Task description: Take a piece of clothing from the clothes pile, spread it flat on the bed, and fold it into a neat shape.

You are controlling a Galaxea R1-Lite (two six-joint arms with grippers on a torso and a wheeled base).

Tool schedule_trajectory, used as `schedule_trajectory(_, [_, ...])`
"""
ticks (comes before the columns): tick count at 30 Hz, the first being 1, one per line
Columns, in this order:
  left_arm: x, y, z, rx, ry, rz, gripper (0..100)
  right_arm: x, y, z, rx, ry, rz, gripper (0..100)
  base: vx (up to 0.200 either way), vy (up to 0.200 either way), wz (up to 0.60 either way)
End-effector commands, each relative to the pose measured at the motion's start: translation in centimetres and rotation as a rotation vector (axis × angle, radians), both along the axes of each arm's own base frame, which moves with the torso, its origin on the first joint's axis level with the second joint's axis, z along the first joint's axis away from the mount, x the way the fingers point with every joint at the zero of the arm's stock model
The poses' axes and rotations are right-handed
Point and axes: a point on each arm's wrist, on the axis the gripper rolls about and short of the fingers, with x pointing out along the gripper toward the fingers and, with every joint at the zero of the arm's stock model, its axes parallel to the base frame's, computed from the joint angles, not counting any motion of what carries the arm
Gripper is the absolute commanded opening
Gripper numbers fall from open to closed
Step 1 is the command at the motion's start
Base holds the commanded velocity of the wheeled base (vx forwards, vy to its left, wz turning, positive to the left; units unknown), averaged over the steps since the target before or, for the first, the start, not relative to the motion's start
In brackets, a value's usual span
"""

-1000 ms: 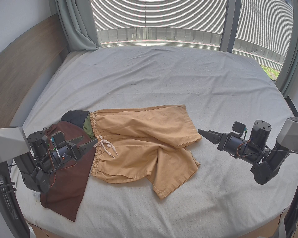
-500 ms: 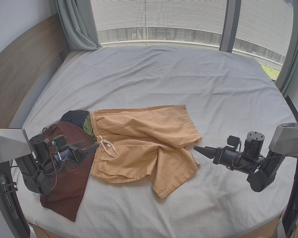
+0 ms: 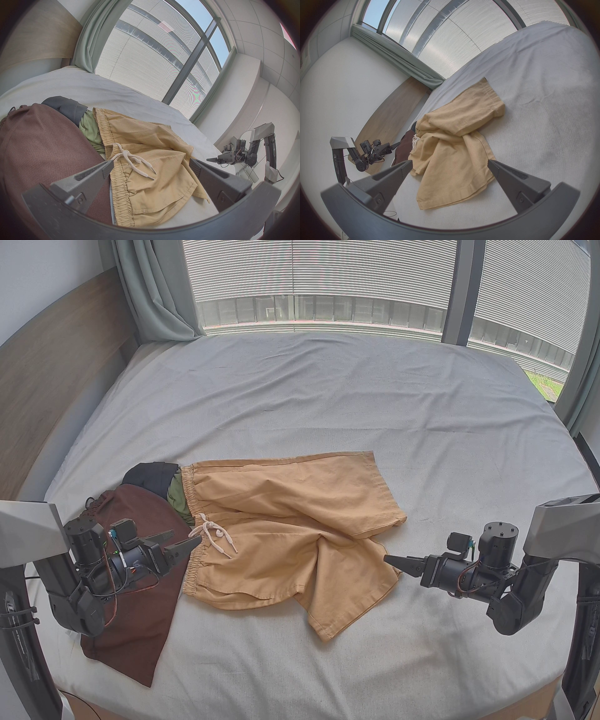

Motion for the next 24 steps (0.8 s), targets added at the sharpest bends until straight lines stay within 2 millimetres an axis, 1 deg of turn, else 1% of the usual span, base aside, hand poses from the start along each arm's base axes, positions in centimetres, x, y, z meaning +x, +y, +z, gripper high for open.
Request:
schedule_trajectory(1, [0.1, 0.0, -0.3, 0.000, 0.007, 0.000, 100, 0.2, 0.1, -1.5, -0.005, 0.043, 0.002, 100, 0.000, 0.000, 0.00])
schedule_trajectory(5, [0.1, 0.0, -0.2, 0.000, 0.005, 0.000, 100, 0.5, 0.2, -2.2, 0.012, 0.075, -0.005, 100, 0.000, 0.000, 0.00])
schedule_trajectory(9, [0.1, 0.0, -0.2, 0.000, 0.004, 0.002, 100, 0.6, 0.2, -3.4, 0.009, 0.107, -0.013, 100, 0.000, 0.000, 0.00])
schedule_trajectory(16, [0.1, 0.1, -0.2, 0.000, 0.004, 0.003, 100, 0.5, 0.1, -4.3, 0.003, 0.137, -0.017, 100, 0.000, 0.000, 0.00])
schedule_trajectory(20, [0.1, 0.1, -0.2, 0.000, 0.002, 0.003, 100, 0.4, 0.2, -5.5, -0.006, 0.170, -0.013, 100, 0.000, 0.000, 0.00])
schedule_trajectory(22, [0.2, 0.1, -0.2, 0.000, 0.001, 0.005, 100, 0.4, 0.3, -5.5, -0.006, 0.170, -0.010, 100, 0.000, 0.000, 0.00])
schedule_trajectory(24, [0.2, 0.1, -0.1, 0.000, -0.001, 0.005, 100, 0.3, 0.9, -5.5, -0.003, 0.171, 0.005, 100, 0.000, 0.000, 0.00])
